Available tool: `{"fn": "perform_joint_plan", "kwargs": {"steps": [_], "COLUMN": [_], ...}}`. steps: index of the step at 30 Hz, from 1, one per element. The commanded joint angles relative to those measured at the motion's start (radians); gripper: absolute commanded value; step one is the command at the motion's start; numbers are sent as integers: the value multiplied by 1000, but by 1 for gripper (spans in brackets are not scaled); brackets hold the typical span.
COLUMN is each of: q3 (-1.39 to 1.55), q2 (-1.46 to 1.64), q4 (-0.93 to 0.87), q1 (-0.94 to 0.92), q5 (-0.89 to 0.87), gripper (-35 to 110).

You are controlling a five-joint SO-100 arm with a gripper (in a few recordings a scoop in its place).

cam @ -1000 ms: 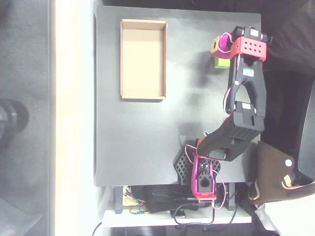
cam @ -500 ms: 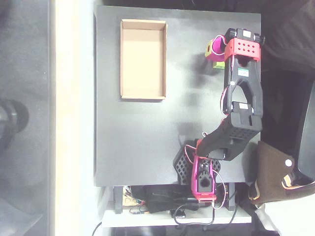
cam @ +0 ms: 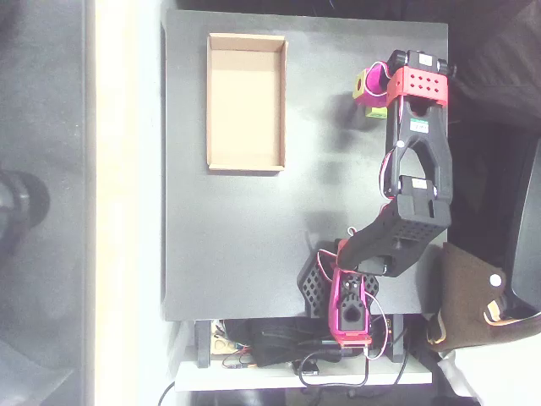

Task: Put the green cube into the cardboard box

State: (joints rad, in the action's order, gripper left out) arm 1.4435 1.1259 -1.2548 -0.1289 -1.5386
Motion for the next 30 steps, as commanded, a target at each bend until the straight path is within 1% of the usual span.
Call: {"fn": "perform_joint_plan", "kwargs": {"steps": [1,4,9,12,19,30], "q3": [20,18,12,6,3,-15], "q2": [20,20,20,21,48,319], "q4": [-17,-8,-15,-15,-15,-9], "q1": [-15,-15,-17,-18,-18,-6], "q5": [-12,-14,-3,-3,-3,-2], "gripper": [31,26,8,2,1,1]}}
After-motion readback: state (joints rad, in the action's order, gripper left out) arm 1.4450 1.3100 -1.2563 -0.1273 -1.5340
